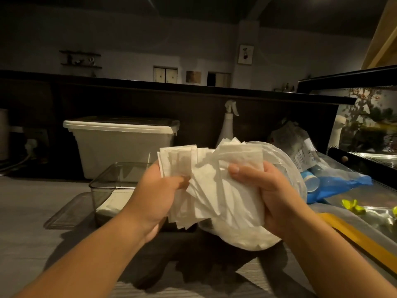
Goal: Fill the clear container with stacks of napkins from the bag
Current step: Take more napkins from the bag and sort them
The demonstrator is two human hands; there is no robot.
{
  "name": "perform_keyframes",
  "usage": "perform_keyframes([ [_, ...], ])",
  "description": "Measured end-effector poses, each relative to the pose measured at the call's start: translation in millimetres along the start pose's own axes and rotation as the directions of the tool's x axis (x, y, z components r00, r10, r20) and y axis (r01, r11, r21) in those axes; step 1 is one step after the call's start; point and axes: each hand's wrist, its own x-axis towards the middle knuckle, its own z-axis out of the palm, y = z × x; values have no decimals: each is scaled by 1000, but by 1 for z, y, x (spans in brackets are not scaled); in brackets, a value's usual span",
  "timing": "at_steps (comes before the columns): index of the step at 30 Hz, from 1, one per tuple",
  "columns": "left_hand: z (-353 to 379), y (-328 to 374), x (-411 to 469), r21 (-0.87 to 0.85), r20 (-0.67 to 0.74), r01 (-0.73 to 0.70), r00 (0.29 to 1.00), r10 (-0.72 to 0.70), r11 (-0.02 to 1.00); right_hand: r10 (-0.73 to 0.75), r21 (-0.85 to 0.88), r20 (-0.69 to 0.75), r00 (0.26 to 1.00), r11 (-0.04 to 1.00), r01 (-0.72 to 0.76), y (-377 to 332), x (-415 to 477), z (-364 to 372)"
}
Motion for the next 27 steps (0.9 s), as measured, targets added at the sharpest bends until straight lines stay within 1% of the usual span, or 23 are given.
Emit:
perform_keyframes([
  [2,3,-1,-1,-37,41,42,998,-40,998,5,-63,-81,997,998,-10,8,1,3],
  [4,2,-3,1,-53,52,66,997,-63,996,-40,-137,-146,988,990,20,14,1,7],
  [8,0,-4,2,-106,50,123,992,-118,987,-64,-163,-181,981,986,34,20,1,10],
  [10,0,-3,2,-124,36,132,991,-129,983,-59,-146,-181,982,989,32,21,2,9],
  [13,-1,0,2,-158,3,98,995,-99,982,-67,-115,-171,983,992,48,20,1,8],
  [18,-4,4,2,-168,-27,55,998,-61,984,-107,-48,-222,969,994,98,21,3,2],
  [23,0,3,0,-164,-24,69,997,-74,984,-34,63,-190,981,997,46,21,3,4],
  [27,2,2,-2,-131,-8,51,999,-52,990,21,120,-253,967,993,10,23,7,3],
])
